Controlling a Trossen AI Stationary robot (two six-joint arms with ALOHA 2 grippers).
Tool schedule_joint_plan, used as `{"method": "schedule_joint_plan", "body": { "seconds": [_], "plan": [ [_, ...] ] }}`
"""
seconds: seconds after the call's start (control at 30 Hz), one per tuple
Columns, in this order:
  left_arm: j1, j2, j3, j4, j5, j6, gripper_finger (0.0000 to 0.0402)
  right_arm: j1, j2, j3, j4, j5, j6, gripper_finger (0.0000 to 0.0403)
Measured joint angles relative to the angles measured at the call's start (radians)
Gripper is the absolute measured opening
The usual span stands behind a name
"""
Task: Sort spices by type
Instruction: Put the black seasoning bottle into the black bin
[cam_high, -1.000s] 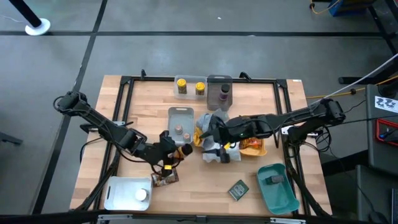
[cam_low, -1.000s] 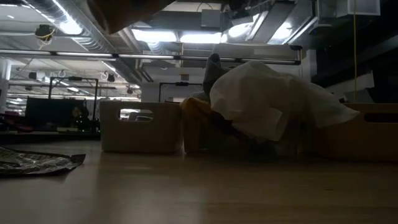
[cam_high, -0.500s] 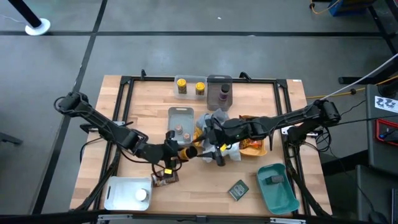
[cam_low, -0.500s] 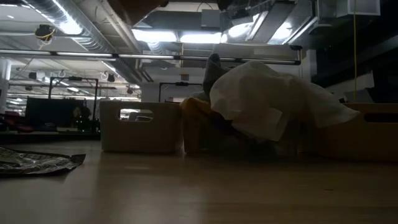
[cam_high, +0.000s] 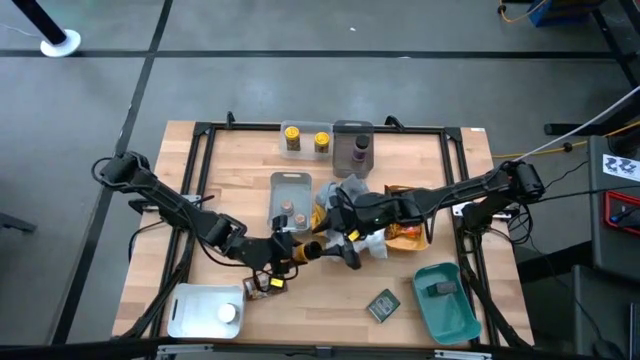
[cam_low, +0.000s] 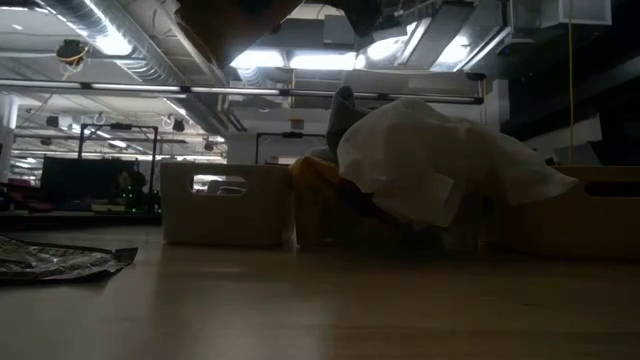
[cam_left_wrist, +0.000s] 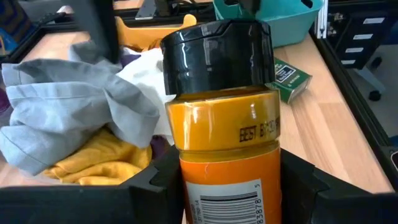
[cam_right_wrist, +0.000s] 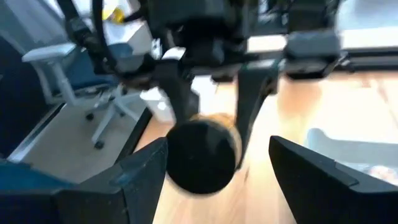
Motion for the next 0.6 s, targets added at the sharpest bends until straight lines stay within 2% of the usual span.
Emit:
{"method": "schedule_joint_plan", "body": {
  "seconds": [0.1,0.6],
  "plan": [
    [0.001,0.0,0.0,0.0,0.0,0.0,0.0159,0.0,0.0,0.0,-0.02,-0.031,0.0,0.028],
    [0.007,0.0,0.0,0.009,-0.018,-0.013,0.0161,0.001,0.006,0.0,-0.051,-0.007,-0.002,0.028]
  ]
}}
